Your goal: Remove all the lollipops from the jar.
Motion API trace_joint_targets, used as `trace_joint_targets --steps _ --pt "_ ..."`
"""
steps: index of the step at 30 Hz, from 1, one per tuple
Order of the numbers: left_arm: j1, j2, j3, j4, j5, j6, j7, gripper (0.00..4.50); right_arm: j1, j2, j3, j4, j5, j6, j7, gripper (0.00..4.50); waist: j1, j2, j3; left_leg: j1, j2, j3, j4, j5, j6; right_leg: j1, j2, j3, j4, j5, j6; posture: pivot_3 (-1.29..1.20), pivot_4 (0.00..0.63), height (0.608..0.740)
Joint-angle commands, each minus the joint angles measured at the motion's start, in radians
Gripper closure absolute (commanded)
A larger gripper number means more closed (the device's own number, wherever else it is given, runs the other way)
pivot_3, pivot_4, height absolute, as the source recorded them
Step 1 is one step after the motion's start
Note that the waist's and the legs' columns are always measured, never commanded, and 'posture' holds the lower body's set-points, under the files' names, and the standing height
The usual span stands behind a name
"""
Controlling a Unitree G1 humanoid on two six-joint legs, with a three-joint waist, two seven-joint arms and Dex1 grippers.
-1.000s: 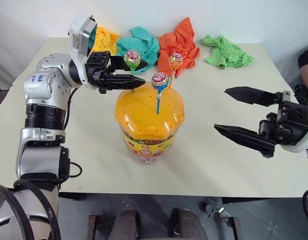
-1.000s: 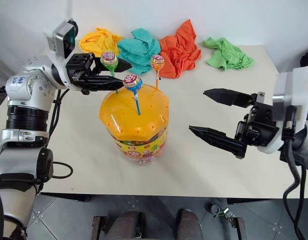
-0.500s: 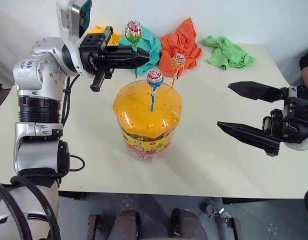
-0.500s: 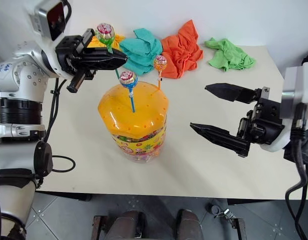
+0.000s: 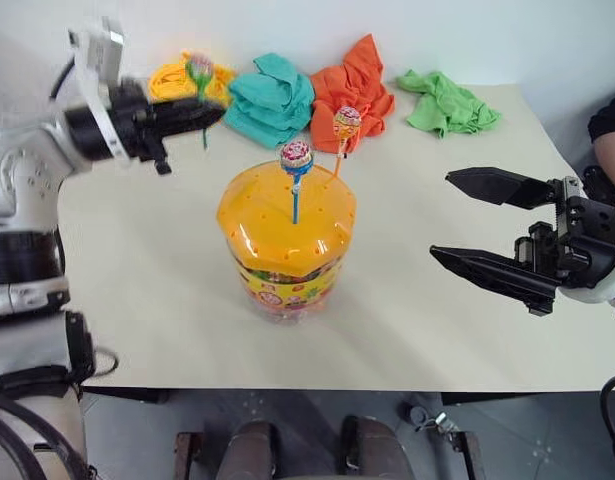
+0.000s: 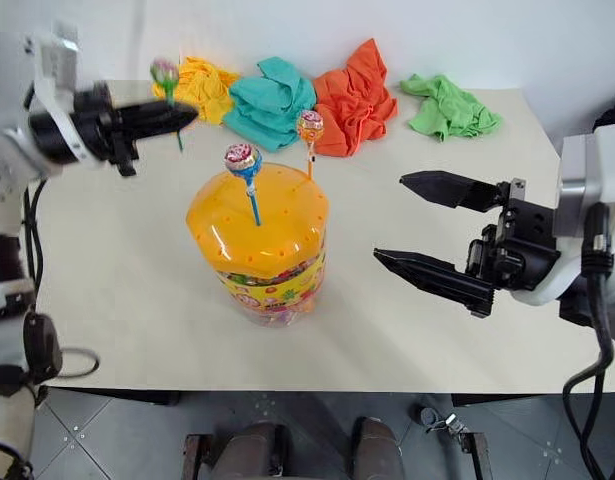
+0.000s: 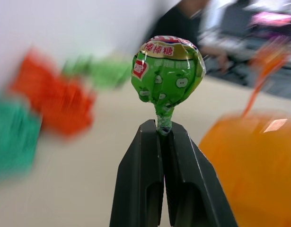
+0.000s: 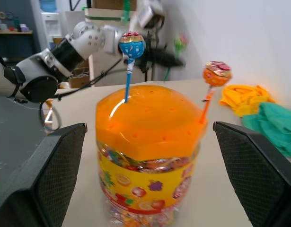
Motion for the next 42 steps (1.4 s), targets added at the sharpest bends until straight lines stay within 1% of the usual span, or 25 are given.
trace_joint_targets --steps 1,3,4,7,11,14,18,21,24,27,29,32,36,37,40,42 --pt "0.112 0.075 0.063 -0.135 -0.013 0.114 0.059 4.47 0.029 -0.003 -0.003 -0.005 0.015 -0.006 0.066 0.00 0.008 0.000 0.000 0.000 0.000 0.000 0.000 -0.001 0.000 0.000 0.000 0.000 0.000 0.000 0.000 0.00 0.150 0.740" --pt "0.197 0.100 0.068 -0.179 -0.015 0.164 0.078 4.47 0.072 -0.018 0.013 -0.004 -0.036 -0.010 0.123 0.00 0.011 0.000 0.000 0.000 0.000 0.000 0.001 -0.001 0.000 0.000 0.000 0.000 0.000 0.000 0.000 0.00 0.150 0.740" --pt "0.256 0.107 0.061 -0.197 0.000 0.184 0.101 4.47 0.102 -0.017 0.030 0.002 -0.105 -0.046 0.165 0.00 0.012 0.000 0.000 0.000 0.000 0.000 0.001 -0.002 0.000 0.001 0.000 0.000 0.000 0.000 0.000 0.00 0.150 0.740" --pt "0.403 0.120 0.056 -0.246 0.024 0.184 0.130 4.47 0.123 -0.008 0.064 0.037 -0.181 -0.083 0.221 0.00 0.010 0.000 0.000 0.001 0.000 0.001 0.001 -0.002 0.000 0.001 0.000 0.001 0.000 0.000 0.000 0.00 0.150 0.740" --pt "0.449 0.115 0.065 -0.252 0.016 0.247 0.177 4.47 0.099 0.007 0.105 0.054 -0.209 -0.101 0.248 0.00 0.010 0.000 0.000 0.000 0.000 0.001 0.001 -0.002 -0.001 0.000 0.000 0.001 0.000 0.000 0.000 0.00 0.150 0.740" --pt "0.470 0.156 0.024 -0.279 0.011 0.275 0.153 4.47 0.091 0.010 0.130 0.069 -0.252 -0.118 0.268 0.00 0.010 0.000 0.000 0.000 0.000 0.001 0.001 -0.003 -0.001 0.000 0.000 0.001 0.000 0.000 0.000 0.00 0.150 0.740" --pt "0.456 0.184 -0.025 -0.279 0.012 0.319 0.149 3.51 0.061 0.023 0.152 0.096 -0.278 -0.118 0.257 0.00 0.008 0.000 0.000 0.001 0.000 0.001 0.001 -0.003 -0.001 0.000 0.000 0.001 0.000 0.000 0.000 0.00 0.150 0.740" --pt "0.411 0.190 -0.046 -0.260 0.022 0.325 0.152 2.58 0.040 0.026 0.162 0.099 -0.297 -0.123 0.247 0.00 0.010 0.000 0.000 0.001 0.000 0.002 0.001 -0.003 -0.002 0.000 0.000 0.001 0.000 0.000 0.000 0.00 0.150 0.740" --pt "0.375 0.220 -0.068 -0.259 0.030 0.313 0.132 1.63 0.032 0.024 0.151 0.097 -0.288 -0.111 0.233 0.00 0.010 0.000 0.000 0.000 0.000 0.002 0.001 -0.004 -0.002 0.000 0.000 0.001 0.000 0.000 0.000 0.00 0.150 0.740" --pt "0.329 0.256 -0.092 -0.259 0.032 0.268 0.087 0.66 0.035 0.008 0.136 0.094 -0.296 -0.105 0.223 0.00 0.009 0.000 0.000 0.000 0.000 0.003 0.001 -0.004 -0.002 0.000 0.000 0.001 0.000 0.000 0.000 0.00 0.150 0.740" --pt "0.272 0.276 -0.102 -0.236 0.033 0.219 0.041 0.07 0.026 -0.004 0.117 0.100 -0.290 -0.092 0.207 0.00 0.010 0.000 0.000 0.000 0.000 0.004 0.001 -0.004 -0.002 0.000 0.000 0.001 0.000 0.000 0.000 0.00 0.150 0.740" --pt "0.189 0.273 -0.087 -0.175 0.025 0.107 -0.046 0.03 0.016 -0.022 0.087 0.105 -0.293 -0.083 0.195 0.00 0.011 0.000 0.000 0.000 0.000 0.004 0.001 -0.004 -0.002 -0.001 0.000 0.001 0.000 0.000 0.000 0.00 0.150 0.740" --pt "0.084 0.207 -0.064 -0.042 0.040 -0.076 -0.093 0.03 -0.021 -0.067 0.063 0.095 -0.285 -0.053 0.163 0.00 0.010 0.000 0.000 0.000 0.000 0.004 0.001 -0.004 -0.002 -0.001 0.000 0.001 -0.001 0.000 0.000 0.00 0.150 0.740" --pt "0.075 0.194 -0.054 -0.028 0.032 -0.107 -0.112 0.03 -0.030 -0.075 0.059 0.092 -0.279 -0.044 0.157 0.00 0.009 0.000 0.000 0.000 0.000 0.005 0.001 -0.004 -0.002 0.000 0.001 0.001 0.000 0.000 0.000 0.00 0.150 0.740" --pt "0.066 0.101 0.026 0.022 -0.035 -0.266 -0.205 0.03 -0.071 -0.104 0.053 0.041 -0.198 0.032 0.077 0.00 0.009 0.000 0.001 0.000 0.000 0.005 0.001 -0.004 -0.002 -0.001 0.001 0.001 0.000 0.000 0.000 0.00 0.150 0.740" --pt "0.066 0.072 0.047 0.042 -0.050 -0.323 -0.253 0.03 -0.092 -0.108 0.063 0.019 -0.173 0.057 0.039 0.00 0.008 0.000 0.001 0.000 0.001 0.005 0.002 -0.004 -0.002 -0.001 0.001 0.001 0.000 0.000 0.000 0.00 0.150 0.740"
